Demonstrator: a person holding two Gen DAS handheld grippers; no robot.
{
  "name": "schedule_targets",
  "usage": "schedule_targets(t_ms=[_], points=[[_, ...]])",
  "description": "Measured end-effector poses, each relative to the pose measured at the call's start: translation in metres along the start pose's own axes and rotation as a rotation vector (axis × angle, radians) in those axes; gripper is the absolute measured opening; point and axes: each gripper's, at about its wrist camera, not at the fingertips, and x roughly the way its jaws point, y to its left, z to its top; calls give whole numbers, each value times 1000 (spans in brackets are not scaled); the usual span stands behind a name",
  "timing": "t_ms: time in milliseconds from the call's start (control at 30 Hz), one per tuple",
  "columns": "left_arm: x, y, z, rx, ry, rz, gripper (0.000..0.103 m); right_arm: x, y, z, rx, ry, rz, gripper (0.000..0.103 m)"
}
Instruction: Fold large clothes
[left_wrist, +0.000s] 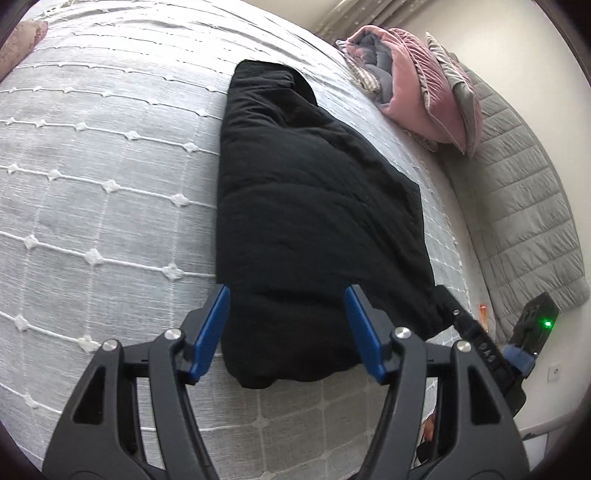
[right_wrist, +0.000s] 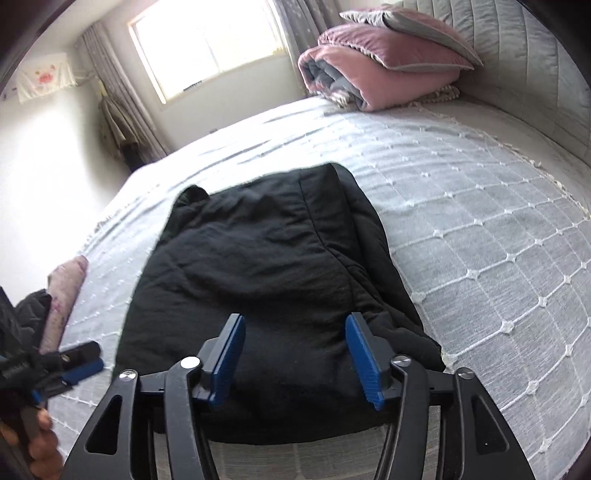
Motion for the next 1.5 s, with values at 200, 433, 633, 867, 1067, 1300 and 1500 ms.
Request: schedule_targets(t_ms=[200,433,633,867,1067,1300,1500], points=[[10,0,-2,3,19,-49,73,-6,-18,8,88,-40,8,81],[14,-3,-9,30,3,-41,80,-14,-54,11,260,-59,33,82],[19,0,-11,32,16,-12,82,-17,-76,10,324,-62,34,83],[29,18,-8,-55,60,-68,83,-2,-97,2,409,32,130,83],[33,19,-12,-51,61,-81,90,15,-102,-5,398,125,51,83],[42,15,-12,-48,63,-82,98,33,-113,-16,489,207,133,89],[48,15,-9,-76,57,-94,101,48,-124,-22,575,250,211,93]])
